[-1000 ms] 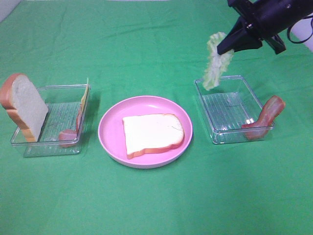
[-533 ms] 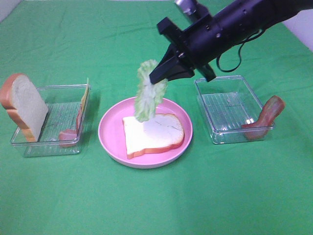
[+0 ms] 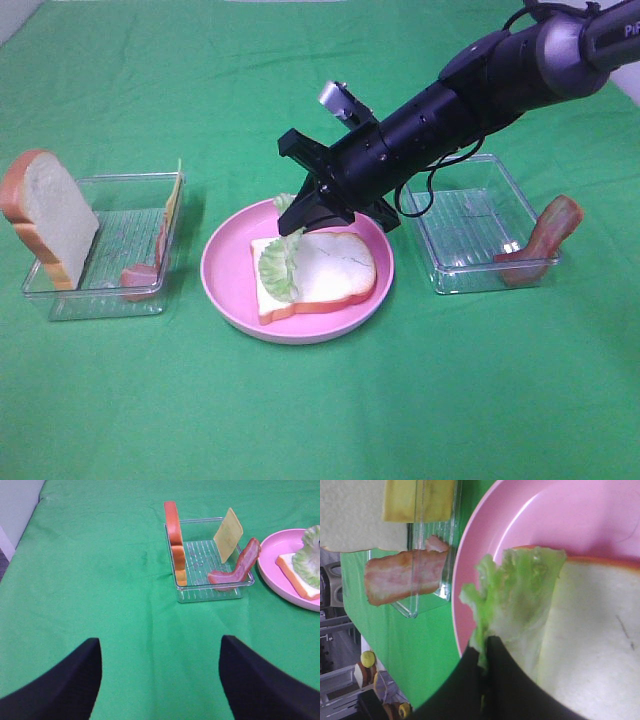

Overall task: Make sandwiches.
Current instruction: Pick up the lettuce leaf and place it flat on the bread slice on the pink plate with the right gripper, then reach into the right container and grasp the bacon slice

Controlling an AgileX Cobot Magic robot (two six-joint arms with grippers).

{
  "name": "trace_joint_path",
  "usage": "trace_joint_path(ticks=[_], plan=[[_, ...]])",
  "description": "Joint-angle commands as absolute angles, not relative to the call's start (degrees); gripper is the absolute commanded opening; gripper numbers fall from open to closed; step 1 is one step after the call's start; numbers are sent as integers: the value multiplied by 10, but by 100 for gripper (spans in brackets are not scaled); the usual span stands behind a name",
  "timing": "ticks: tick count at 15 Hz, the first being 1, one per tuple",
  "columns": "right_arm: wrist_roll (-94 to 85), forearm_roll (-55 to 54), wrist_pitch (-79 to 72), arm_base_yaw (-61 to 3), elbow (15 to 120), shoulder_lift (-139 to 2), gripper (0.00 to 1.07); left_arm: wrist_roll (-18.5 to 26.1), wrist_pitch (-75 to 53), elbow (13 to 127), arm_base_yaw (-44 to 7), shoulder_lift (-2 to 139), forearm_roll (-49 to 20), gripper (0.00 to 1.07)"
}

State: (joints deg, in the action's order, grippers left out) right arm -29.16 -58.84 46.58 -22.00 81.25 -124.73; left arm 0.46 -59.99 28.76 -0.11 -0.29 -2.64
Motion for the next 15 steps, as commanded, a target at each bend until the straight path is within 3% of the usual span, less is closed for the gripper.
trace_joint_path(ticks=[1, 3, 5, 8, 9, 10, 13, 15], plan=[[-267, -560, 431, -220, 810, -1241, 0, 5, -595, 287, -1, -14, -28, 64], [-252, -545, 418, -220, 810, -1239, 0, 5, -595, 287, -1, -14, -28, 64], [-237, -520, 410, -220, 810, -1238, 8, 5, -595, 287, -1, -14, -28, 64], [-237, -486, 418, -220, 810, -1232, 62, 5, -595, 287, -1, -14, -28, 64], [-237, -474, 424, -220, 810, -1223, 74, 5, -595, 287, -1, -14, -28, 64], [-229, -450, 428, -220, 810, -1206, 78, 5, -595, 287, -1, -14, -28, 64], [-155, -356, 438, -210, 810, -1137, 76, 5, -595, 287, -1, -14, -28, 64], [-135, -319, 470, -162, 810, -1096, 76, 5, -595, 287, -1, -14, -28, 64]])
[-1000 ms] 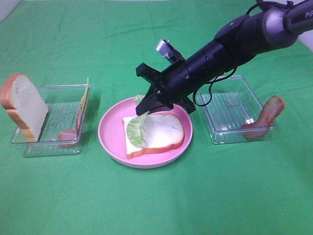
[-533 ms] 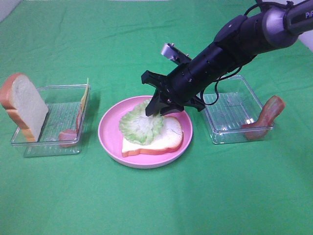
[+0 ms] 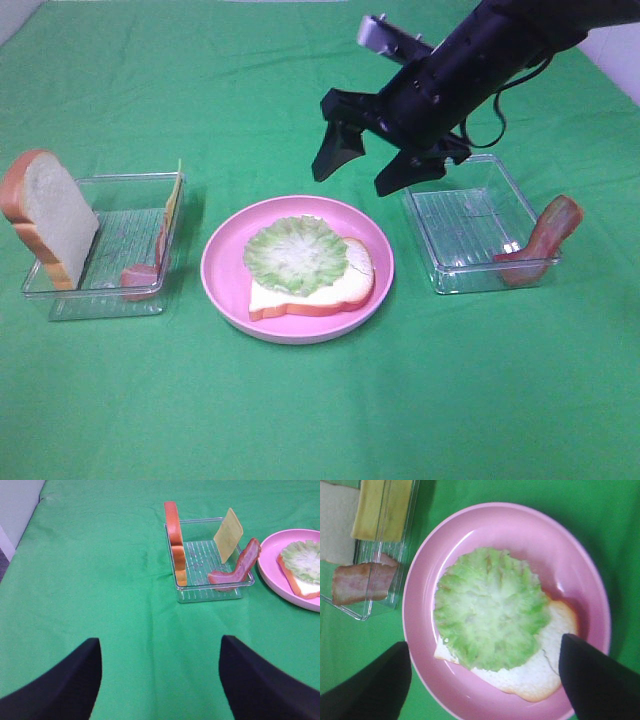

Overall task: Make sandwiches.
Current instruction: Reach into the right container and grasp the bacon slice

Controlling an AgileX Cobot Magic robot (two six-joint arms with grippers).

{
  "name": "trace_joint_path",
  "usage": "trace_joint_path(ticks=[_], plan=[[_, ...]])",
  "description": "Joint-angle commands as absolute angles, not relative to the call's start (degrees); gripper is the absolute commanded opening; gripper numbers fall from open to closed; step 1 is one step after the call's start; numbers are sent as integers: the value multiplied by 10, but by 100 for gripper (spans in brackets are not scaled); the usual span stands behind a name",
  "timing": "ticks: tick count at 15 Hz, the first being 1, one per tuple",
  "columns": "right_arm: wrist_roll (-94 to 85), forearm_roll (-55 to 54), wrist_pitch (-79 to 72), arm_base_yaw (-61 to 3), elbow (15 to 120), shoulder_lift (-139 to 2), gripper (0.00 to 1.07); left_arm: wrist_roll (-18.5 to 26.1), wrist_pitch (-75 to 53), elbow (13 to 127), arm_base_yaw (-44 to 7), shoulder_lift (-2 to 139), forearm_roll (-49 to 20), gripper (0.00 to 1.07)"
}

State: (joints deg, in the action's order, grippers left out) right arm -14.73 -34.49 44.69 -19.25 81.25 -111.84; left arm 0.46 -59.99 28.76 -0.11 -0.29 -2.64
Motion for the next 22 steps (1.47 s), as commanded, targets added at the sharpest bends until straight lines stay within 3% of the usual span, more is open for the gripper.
trace_joint_path(ticks=[1, 5, 10, 18, 19, 20, 21, 22], plan=[[-135, -312, 482, -150, 810, -1087, 76, 5, -595, 287, -1, -14, -28, 64], [-108, -229, 525, -41, 810, -1055, 76, 5, -595, 287, -1, -14, -29, 64], [-36, -108, 574, 14, 808, -1055, 76, 5, -595, 287, -1, -14, -29, 64], [-35, -100, 529, 14, 783, -1128, 76, 5, -595, 287, -1, -14, -29, 64], [-36, -100, 529, 14, 783, -1131, 74, 5, -595, 287, -1, -14, -29, 64], [-36, -100, 531, 14, 783, -1137, 64, 5, -595, 287, -1, -14, -29, 64], [-36, -100, 531, 14, 783, -1137, 64, 5, -595, 287, -1, -14, -29, 64], [-36, -100, 531, 14, 783, -1138, 50, 5, -595, 287, -1, -14, -29, 64]])
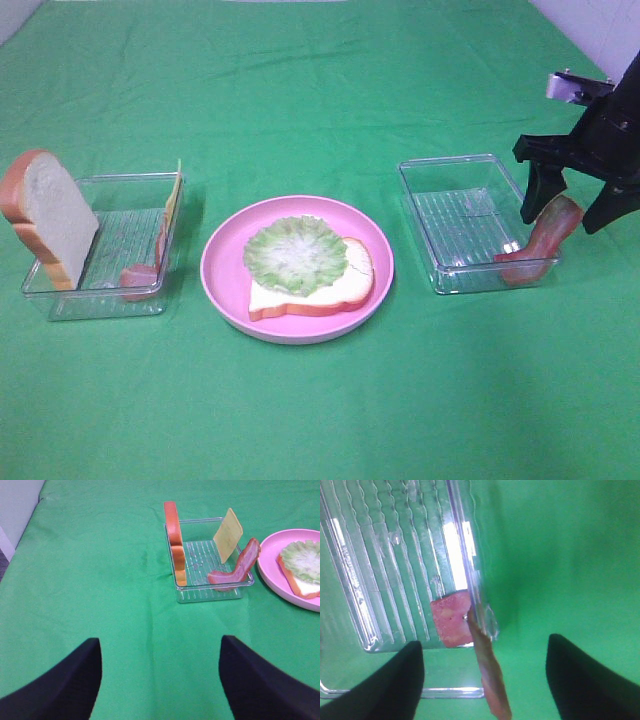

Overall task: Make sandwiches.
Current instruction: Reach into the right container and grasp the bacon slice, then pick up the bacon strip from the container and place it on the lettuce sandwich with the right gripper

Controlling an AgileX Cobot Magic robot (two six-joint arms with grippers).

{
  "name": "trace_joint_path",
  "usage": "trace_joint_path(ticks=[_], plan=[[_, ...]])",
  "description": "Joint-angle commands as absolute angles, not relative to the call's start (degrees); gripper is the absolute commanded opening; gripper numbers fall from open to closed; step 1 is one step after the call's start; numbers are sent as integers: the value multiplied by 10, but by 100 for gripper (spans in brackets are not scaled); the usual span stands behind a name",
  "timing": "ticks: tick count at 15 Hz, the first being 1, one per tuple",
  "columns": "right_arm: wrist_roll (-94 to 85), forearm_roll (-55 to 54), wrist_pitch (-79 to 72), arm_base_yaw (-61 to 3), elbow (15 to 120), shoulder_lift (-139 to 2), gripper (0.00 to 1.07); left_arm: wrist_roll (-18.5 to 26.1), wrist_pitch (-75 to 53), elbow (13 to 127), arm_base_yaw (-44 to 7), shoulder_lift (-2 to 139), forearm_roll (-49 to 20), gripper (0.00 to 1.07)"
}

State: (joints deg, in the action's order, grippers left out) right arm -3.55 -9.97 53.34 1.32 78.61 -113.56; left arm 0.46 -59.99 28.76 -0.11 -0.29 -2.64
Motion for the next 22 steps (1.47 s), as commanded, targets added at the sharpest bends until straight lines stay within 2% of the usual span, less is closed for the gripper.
trace_joint_path(ticks=[1, 2, 3, 4, 5, 12, 15, 18, 19, 20, 22], plan=[[-36, -97, 531, 14, 783, -1138, 39, 5, -595, 287, -1, -14, -29, 64], [-36, -97, 531, 14, 783, -1138, 39, 5, -595, 287, -1, -14, -29, 64], [-36, -93, 531, 14, 783, -1138, 16, 5, -595, 287, -1, -14, -29, 64], [-36, -89, 531, 14, 783, -1138, 6, 5, -595, 287, -1, -14, -29, 64], [-36, -89, 532, 14, 783, -1138, 0, 5, -595, 287, -1, -14, -29, 64], [-57, -120, 539, 13, 783, -1079, 0, 5, -595, 287, -1, -14, -29, 64], [-110, -232, 552, 13, 783, -1023, 0, 5, -595, 287, -1, -14, -29, 64], [-242, -465, 588, -1, 756, -1016, 0, 5, -595, 287, -1, -14, -29, 64], [-263, -497, 580, -23, 743, -1016, 0, 5, -595, 287, -1, -14, -29, 64], [-272, -524, 544, -73, 732, -1021, 0, 5, -595, 287, -1, -14, -29, 64], [-272, -525, 534, -85, 731, -1022, 0, 5, -595, 287, -1, -14, -29, 64]])
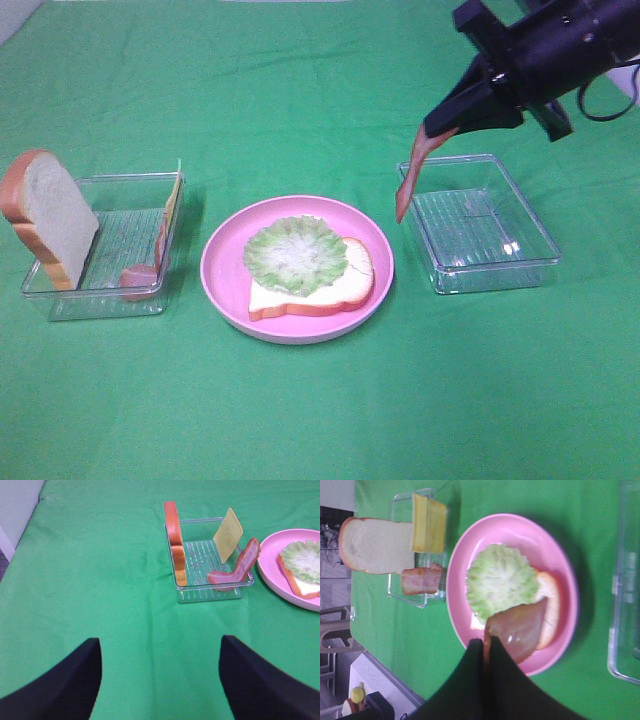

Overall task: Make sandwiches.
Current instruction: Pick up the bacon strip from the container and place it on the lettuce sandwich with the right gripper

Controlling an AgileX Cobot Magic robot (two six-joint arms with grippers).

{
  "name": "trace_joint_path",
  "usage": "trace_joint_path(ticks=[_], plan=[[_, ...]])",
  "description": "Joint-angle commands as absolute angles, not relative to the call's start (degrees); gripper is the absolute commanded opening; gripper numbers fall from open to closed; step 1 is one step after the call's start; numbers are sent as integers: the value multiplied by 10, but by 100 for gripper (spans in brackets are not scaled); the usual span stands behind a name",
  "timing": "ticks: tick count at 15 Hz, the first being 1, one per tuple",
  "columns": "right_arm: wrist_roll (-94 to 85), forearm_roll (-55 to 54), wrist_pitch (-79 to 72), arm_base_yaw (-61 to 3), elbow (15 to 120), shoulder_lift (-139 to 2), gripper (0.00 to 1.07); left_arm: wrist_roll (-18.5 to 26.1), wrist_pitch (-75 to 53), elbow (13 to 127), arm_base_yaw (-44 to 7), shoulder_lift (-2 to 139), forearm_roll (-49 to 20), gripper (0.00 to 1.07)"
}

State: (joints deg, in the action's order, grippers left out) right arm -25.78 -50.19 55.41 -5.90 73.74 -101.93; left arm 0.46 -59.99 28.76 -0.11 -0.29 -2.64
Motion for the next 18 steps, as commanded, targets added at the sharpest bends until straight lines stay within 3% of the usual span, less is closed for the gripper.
trace_joint_path(ticks=[1, 5, 13, 18], plan=[[-272, -553, 465, -164, 731, -1037, 0, 5, -595, 287, -1, -14, -29, 64], [-276, -635, 386, -234, 741, -1107, 0, 5, -595, 287, -1, -14, -29, 64], [-272, -640, 373, -233, 752, -1178, 0, 5, -595, 287, -1, -14, -29, 64], [-331, -757, 400, -234, 771, -1185, 0, 5, -595, 287, -1, -14, -29, 64]])
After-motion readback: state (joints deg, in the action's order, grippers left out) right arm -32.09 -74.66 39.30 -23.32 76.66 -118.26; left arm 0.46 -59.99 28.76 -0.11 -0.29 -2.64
